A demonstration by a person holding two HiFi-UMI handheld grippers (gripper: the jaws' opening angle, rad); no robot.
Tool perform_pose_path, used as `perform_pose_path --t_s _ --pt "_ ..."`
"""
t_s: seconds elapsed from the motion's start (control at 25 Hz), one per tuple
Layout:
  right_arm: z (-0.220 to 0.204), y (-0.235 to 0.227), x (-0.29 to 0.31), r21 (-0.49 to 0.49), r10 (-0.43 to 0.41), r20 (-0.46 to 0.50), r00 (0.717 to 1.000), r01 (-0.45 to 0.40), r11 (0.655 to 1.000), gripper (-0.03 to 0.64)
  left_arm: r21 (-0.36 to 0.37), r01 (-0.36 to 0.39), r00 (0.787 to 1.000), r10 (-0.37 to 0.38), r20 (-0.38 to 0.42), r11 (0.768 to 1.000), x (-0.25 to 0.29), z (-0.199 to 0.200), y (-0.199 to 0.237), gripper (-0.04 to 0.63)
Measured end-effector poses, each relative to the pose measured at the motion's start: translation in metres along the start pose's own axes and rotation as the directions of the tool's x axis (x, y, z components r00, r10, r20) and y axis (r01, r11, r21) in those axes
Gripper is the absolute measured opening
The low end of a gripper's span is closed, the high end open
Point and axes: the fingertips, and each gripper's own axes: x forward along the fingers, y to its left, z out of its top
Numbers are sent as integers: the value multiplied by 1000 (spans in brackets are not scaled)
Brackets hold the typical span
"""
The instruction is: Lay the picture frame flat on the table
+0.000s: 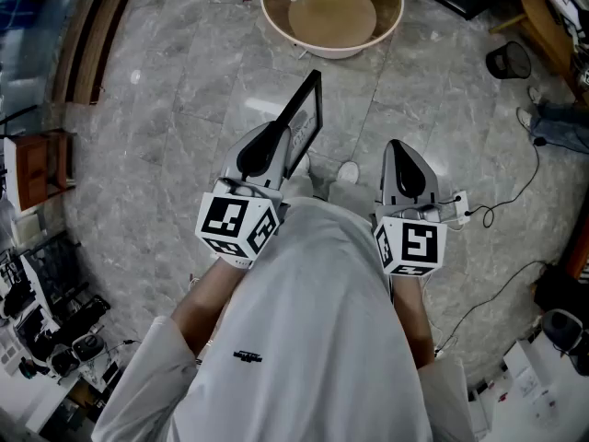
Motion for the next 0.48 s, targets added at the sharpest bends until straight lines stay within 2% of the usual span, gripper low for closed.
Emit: perform_pose_path --t_s 0.28,0.48 --pt "-2 10 1 -7 -5 -15 1000 4 1000 5 -3 1 1000 -1 2 1000 -8 2 13 64" --pt "6 22 2 10 -19 21 1000 19 1000 6 -9 12 1000 -12 17 1000 -16 7 25 64"
